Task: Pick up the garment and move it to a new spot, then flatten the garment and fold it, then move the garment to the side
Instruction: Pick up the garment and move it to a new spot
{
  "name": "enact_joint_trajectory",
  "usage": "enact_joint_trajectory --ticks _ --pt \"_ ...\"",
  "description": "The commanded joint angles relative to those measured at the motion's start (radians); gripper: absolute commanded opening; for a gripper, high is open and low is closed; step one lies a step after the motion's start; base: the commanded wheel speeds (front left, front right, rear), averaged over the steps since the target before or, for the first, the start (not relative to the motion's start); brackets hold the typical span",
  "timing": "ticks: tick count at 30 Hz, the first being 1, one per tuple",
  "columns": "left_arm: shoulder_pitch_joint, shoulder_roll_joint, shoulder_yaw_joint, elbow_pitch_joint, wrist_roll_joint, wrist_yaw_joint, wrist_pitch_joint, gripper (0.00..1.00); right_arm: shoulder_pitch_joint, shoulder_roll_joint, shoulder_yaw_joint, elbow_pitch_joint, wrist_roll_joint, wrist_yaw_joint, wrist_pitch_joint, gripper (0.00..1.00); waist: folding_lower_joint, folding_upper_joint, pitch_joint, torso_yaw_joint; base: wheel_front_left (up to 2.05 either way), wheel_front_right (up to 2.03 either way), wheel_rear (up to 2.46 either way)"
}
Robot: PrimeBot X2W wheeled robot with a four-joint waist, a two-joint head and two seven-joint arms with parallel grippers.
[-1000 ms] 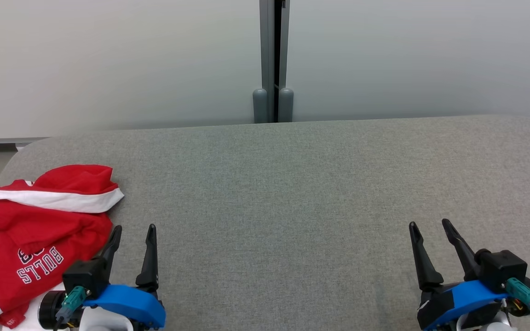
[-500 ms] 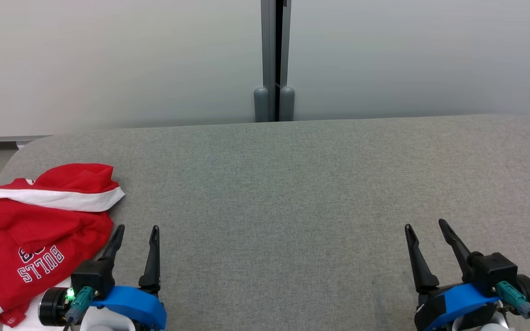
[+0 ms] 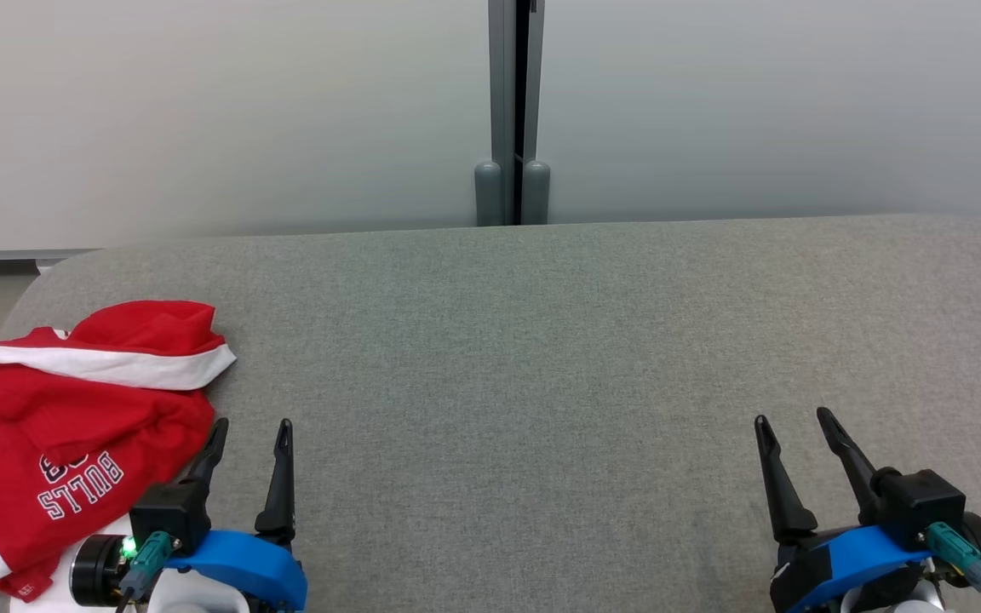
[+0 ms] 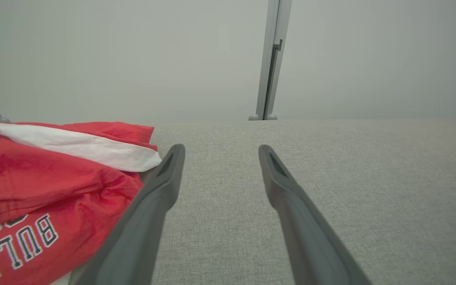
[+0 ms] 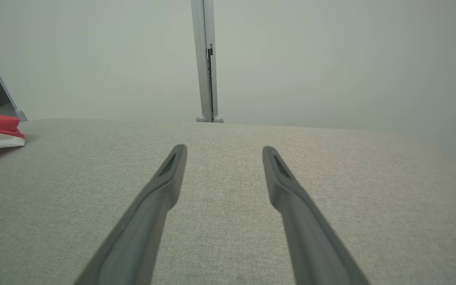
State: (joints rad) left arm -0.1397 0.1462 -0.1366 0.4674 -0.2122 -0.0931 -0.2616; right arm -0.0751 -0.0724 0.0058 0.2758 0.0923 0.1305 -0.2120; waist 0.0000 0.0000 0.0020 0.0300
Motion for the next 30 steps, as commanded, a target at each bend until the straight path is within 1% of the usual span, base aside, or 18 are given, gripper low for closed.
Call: enact_joint_trajectory --ticks 1,8,13,19,25,30 --pt "-0.012 -0.001 0.005 0.003 -0.003 0.005 -0.005 1.00 -0.001 0.002 -0.004 0.003 0.008 0.000 -0.006 1.00 0.0000 0.0000 0.000 0.002 0.00 0.00 0.00" --pt "-0.019 -0.008 0.017 0.016 -0.014 0.016 -0.005 1.00 -0.002 0.005 0.001 -0.007 0.013 0.000 -0.004 1.00 0.0000 0.0000 0.002 0.049 0.00 0.00 0.00" --pt "-0.026 -0.006 0.040 0.011 -0.019 0.033 -0.005 1.00 -0.009 0.005 0.009 -0.022 0.015 0.000 0.009 1.00 0.0000 0.0000 0.010 0.117 0.00 0.00 0.00" --pt "-0.030 -0.002 0.064 0.006 -0.023 0.049 -0.005 1.00 -0.006 0.007 0.025 -0.050 0.024 0.000 0.022 1.00 0.0000 0.0000 0.014 0.218 0.00 0.00 0.00" --pt "-0.026 0.002 0.088 0.004 -0.031 0.052 -0.005 1.00 -0.007 0.007 0.045 -0.075 0.025 0.000 0.043 1.00 0.0000 0.0000 0.015 0.306 0.00 0.00 0.00" --pt "-0.024 0.002 0.103 0.003 -0.033 0.047 -0.005 1.00 -0.008 0.010 0.053 -0.097 0.023 0.000 0.056 1.00 0.0000 0.0000 0.023 0.351 0.00 0.00 0.00"
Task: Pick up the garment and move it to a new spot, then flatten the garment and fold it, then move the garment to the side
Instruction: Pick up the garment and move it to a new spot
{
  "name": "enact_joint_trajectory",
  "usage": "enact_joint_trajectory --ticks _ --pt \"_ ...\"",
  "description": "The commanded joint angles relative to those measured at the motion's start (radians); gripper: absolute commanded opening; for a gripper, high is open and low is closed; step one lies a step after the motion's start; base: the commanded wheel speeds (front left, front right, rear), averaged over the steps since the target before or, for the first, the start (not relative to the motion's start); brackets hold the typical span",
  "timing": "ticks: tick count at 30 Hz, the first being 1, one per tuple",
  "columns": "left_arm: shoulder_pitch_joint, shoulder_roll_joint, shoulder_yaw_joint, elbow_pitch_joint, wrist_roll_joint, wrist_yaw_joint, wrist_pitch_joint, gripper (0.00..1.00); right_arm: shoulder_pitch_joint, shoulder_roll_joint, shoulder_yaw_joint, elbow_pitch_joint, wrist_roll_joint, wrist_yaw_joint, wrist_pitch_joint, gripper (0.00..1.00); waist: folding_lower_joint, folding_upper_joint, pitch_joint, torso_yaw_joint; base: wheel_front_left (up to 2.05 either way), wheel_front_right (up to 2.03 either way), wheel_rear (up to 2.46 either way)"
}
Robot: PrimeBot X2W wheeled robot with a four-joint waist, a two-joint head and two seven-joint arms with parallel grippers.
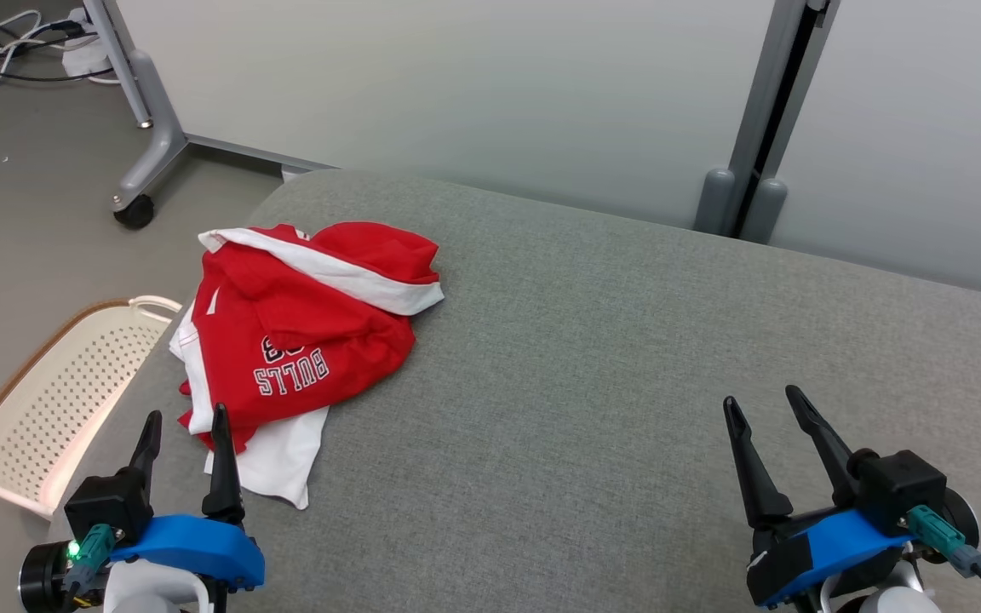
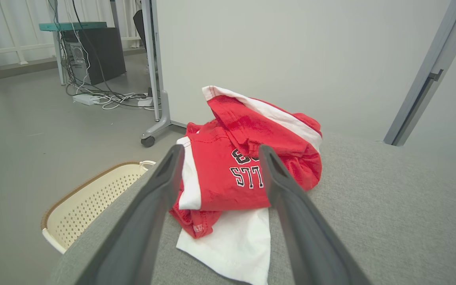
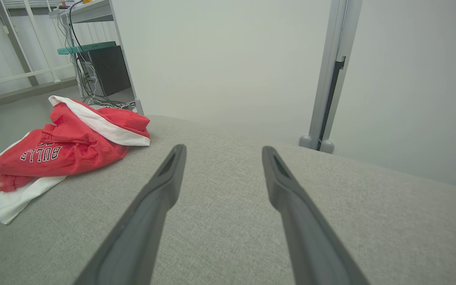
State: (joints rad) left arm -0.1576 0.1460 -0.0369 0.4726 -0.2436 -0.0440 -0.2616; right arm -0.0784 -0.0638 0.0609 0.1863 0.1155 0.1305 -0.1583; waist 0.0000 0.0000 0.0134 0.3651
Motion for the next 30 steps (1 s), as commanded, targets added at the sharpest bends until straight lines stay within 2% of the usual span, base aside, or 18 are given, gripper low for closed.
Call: enact_joint_trajectory --ticks 1,12,20,30 --pt "-0.007 0.002 0.005 -0.002 -0.001 -0.003 -0.005 1.00 -0.005 0.001 -0.002 -0.011 -0.003 0.000 0.004 1.00 0.0000 0.0000 0.013 0.021 0.00 0.00 0.00" --pt "-0.028 -0.008 0.013 0.005 0.008 -0.010 -0.005 1.00 -0.019 -0.006 0.005 -0.028 -0.002 0.000 0.017 1.00 0.0000 0.0000 0.045 0.033 0.00 0.00 0.00" --pt "-0.137 -0.021 -0.001 0.066 -0.006 -0.024 0.012 1.00 -0.051 -0.033 -0.002 -0.067 -0.008 0.000 0.039 1.00 0.0000 0.0000 0.131 0.017 0.00 0.00 0.00" --pt "-0.402 -0.015 -0.032 0.331 -0.074 -0.072 0.118 1.00 -0.115 -0.091 -0.009 -0.142 -0.018 0.000 0.089 1.00 0.0000 0.0000 0.301 -0.007 0.00 0.00 0.00"
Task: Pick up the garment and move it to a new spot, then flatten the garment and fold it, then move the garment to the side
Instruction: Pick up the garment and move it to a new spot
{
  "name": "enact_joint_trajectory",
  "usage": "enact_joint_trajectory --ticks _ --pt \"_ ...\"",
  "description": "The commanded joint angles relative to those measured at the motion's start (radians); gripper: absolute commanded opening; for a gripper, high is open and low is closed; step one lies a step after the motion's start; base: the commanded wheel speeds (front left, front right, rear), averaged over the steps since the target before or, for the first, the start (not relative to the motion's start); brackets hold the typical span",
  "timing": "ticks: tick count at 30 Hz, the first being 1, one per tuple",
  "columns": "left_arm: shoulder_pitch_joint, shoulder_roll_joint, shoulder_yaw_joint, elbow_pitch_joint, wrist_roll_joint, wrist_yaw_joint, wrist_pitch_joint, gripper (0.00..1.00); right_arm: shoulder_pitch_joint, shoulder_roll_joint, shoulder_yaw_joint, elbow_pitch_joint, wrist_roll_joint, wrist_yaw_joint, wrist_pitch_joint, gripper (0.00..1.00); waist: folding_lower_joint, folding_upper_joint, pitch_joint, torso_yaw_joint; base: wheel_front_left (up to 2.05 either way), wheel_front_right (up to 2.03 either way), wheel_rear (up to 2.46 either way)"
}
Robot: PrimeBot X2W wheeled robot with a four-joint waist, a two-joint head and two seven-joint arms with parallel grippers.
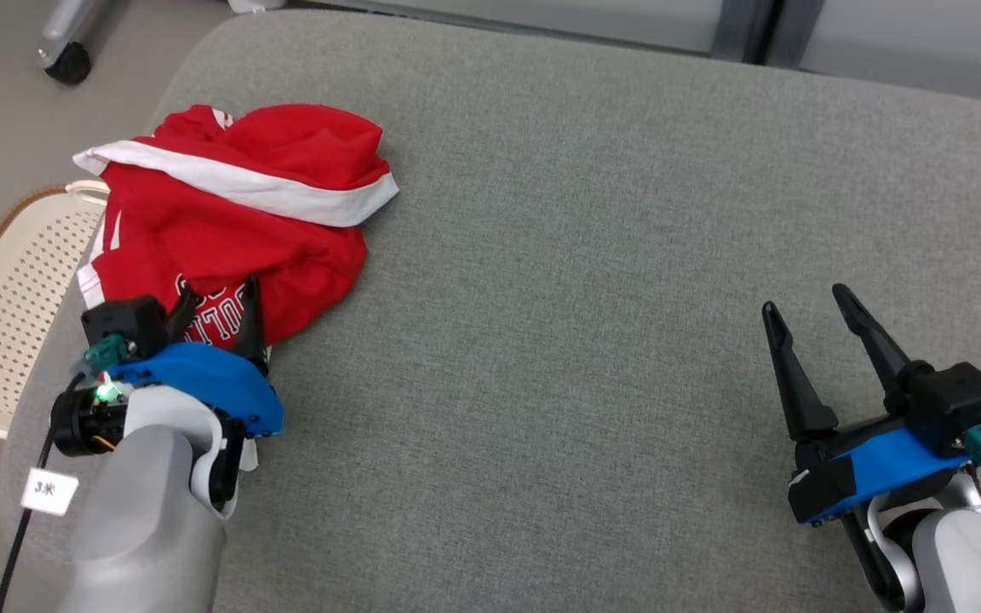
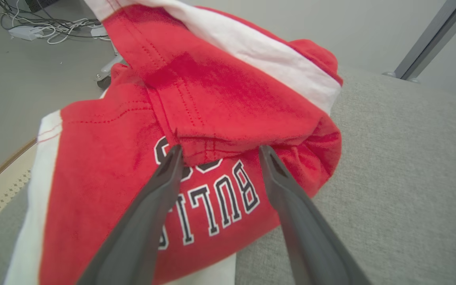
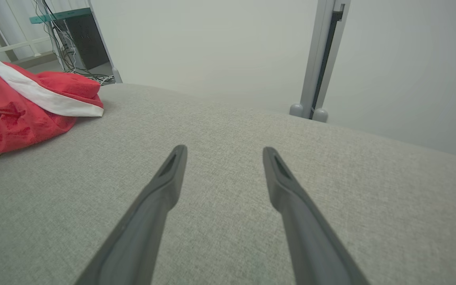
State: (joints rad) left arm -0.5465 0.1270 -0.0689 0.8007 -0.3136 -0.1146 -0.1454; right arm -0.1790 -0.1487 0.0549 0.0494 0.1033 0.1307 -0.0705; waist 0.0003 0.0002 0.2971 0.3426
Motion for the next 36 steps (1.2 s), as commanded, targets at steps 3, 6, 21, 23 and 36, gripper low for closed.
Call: enact_joint_trajectory --ticks 3,6,21,23,36 --pt "-0.112 0.013 -0.004 0.125 -0.034 -0.010 0.032 1.00 -0.030 -0.025 -0.006 -0.032 -0.006 0.000 0.024 1.00 -0.0003 -0.0002 0.074 0.010 0.00 0.00 0.00" --pt "-0.146 0.019 -0.001 0.179 -0.049 -0.012 0.039 1.00 -0.035 -0.034 -0.009 -0.039 -0.004 0.000 0.029 1.00 -0.0003 -0.0002 0.092 0.006 0.00 0.00 0.00" --pt "-0.181 0.065 -0.050 0.265 -0.111 -0.016 -0.100 0.00 0.005 -0.017 -0.029 -0.033 0.005 0.000 0.013 1.00 -0.0003 -0.0002 0.011 -0.007 0.00 0.00 0.00" --pt "-0.164 0.073 -0.048 0.238 -0.102 -0.007 -0.114 0.00 0.015 -0.008 -0.031 -0.026 0.007 0.000 0.007 1.00 -0.0003 -0.0002 -0.021 -0.012 0.00 0.00 0.00" --pt "0.142 0.075 -0.032 -0.202 -0.035 0.104 -0.120 0.00 0.094 0.049 -0.018 0.018 0.017 0.000 -0.022 1.00 -0.0003 -0.0002 -0.207 -0.081 0.00 0.00 0.00"
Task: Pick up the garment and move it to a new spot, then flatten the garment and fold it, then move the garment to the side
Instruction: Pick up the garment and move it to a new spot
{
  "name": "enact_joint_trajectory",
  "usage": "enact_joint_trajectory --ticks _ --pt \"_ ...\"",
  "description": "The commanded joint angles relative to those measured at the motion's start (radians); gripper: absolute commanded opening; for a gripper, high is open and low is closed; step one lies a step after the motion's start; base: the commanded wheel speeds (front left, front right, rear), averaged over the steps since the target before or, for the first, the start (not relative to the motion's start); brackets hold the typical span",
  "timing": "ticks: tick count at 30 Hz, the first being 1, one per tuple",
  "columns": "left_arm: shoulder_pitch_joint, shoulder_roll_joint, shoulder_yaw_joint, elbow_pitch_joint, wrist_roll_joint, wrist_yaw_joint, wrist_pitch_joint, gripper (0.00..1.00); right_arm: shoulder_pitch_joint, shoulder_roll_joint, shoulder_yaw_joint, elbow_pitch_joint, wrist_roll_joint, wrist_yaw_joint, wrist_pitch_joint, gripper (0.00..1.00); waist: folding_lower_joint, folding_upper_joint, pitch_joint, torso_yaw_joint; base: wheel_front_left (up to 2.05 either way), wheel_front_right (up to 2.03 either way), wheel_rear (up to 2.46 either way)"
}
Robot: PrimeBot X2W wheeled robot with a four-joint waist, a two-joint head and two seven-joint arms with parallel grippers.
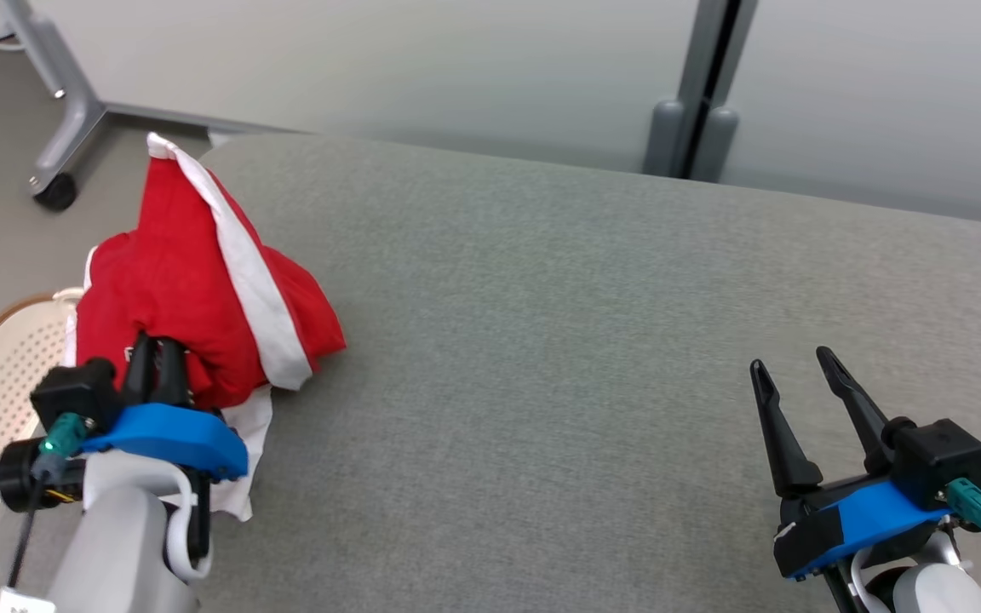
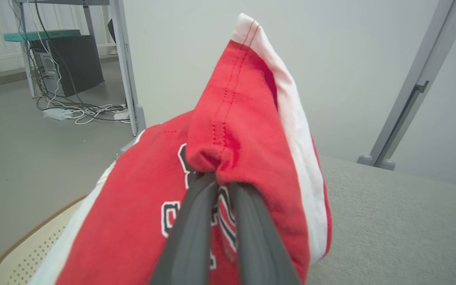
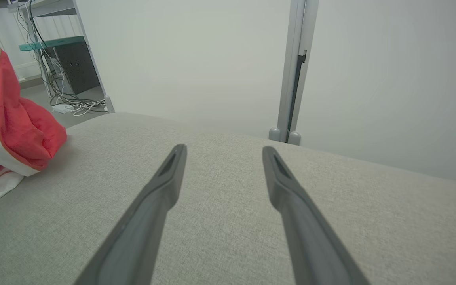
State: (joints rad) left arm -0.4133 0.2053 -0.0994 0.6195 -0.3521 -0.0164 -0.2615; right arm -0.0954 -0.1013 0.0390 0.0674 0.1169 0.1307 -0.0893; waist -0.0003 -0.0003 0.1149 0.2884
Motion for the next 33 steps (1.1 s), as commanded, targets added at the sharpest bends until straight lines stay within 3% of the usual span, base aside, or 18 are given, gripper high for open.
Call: enact_joint_trajectory --ticks 1,8,15,24,31,32,33 --pt "0.030 -0.008 -0.010 -0.057 0.008 0.010 0.003 0.00 0.014 0.004 -0.005 -0.003 0.002 0.000 -0.003 1.00 0.0003 0.0003 -0.027 -0.032 0.00 0.00 0.00" --pt "0.110 -0.050 -0.099 -0.287 0.036 0.008 0.081 0.00 0.008 0.010 -0.007 -0.015 0.004 0.000 0.000 1.00 0.0003 0.0003 -0.009 -0.107 0.00 0.00 0.00" --pt "0.066 -0.099 -0.228 -0.372 0.069 -0.028 0.160 0.00 -0.026 0.016 -0.009 -0.012 0.009 0.000 -0.015 1.00 0.0003 0.0003 0.048 -0.254 0.00 0.00 0.00" --pt "-0.011 -0.136 -0.380 -0.252 0.081 -0.081 0.206 0.00 -0.066 0.037 -0.014 0.029 0.029 0.000 -0.063 1.00 0.0003 0.0003 0.141 -0.453 0.00 0.00 0.00" --pt "-0.042 -0.150 -0.482 -0.136 0.053 -0.102 0.181 0.00 -0.085 0.047 -0.014 0.070 0.044 0.000 -0.102 1.00 0.0003 0.0003 0.176 -0.524 0.00 0.00 0.00" --pt "-0.047 -0.151 -0.494 -0.123 0.048 -0.103 0.173 0.03 -0.087 0.048 -0.015 0.076 0.044 0.000 -0.105 1.00 0.0003 0.0003 0.177 -0.526 0.00 0.00 0.00" --pt "-0.052 -0.152 -0.506 -0.114 0.047 -0.104 0.162 0.30 -0.087 0.048 -0.016 0.080 0.043 0.000 -0.108 1.00 0.0003 0.0003 0.177 -0.526 0.00 0.00 0.00"
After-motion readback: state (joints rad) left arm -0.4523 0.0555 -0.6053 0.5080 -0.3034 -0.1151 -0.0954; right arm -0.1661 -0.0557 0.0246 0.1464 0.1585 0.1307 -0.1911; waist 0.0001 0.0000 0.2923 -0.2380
